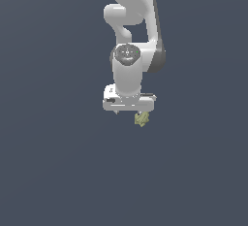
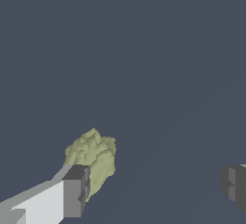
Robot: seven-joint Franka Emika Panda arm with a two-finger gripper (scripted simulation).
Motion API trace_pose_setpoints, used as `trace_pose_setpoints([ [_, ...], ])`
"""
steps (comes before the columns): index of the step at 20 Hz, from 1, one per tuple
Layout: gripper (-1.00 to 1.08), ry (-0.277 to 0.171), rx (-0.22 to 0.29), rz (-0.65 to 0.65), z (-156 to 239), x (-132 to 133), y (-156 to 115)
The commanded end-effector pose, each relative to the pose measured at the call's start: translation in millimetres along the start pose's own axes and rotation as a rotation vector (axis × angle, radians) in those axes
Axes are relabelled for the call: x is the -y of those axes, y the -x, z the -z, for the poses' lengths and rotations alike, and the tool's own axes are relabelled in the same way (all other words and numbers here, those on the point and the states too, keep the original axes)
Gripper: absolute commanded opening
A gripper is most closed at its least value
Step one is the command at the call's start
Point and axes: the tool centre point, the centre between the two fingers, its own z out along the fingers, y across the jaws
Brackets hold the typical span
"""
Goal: Pick up the object and move it to a goal position.
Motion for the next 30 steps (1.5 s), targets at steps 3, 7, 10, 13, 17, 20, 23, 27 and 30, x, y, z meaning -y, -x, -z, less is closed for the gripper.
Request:
trace_pose_setpoints([
  [3,1.00,0.003,-0.002,-0.036,-5.4,7.1,3.2],
  [7,1.00,0.008,-0.005,-0.085,-12.6,16.3,7.7],
  [10,1.00,0.012,-0.009,-0.132,-19.3,24.9,12.2],
  [13,1.00,0.016,-0.013,-0.188,-27.0,34.7,17.8],
  [17,1.00,0.022,-0.020,-0.261,-37.1,47.4,25.8],
  [20,1.00,0.024,-0.025,-0.307,-43.2,55.0,31.1],
  [23,1.00,0.026,-0.029,-0.344,-48.0,61.1,35.4],
  [27,1.00,0.028,-0.033,-0.379,-52.6,66.8,39.7],
  [30,1.00,0.029,-0.035,-0.395,-54.7,69.3,41.7],
])
